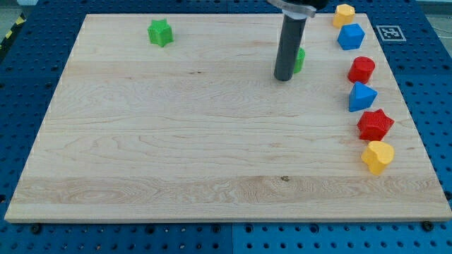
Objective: Push the green circle to the bottom of the blue cube
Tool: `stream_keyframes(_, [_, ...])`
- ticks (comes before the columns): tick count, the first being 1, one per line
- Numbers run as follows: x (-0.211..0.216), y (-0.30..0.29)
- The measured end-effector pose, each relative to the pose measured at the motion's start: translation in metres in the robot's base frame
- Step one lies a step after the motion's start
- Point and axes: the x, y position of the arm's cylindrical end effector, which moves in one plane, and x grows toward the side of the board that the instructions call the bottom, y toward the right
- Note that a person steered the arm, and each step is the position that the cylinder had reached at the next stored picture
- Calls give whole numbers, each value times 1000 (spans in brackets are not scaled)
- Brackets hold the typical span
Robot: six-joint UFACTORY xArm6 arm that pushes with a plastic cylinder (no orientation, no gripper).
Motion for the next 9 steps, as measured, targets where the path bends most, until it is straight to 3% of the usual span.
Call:
stream_keyframes(1, [26,-19])
stream_keyframes(3, [2,-44])
stream_keyframes(5, [-54,-38])
stream_keyframes(7, [-62,27])
stream_keyframes(9, [-62,54])
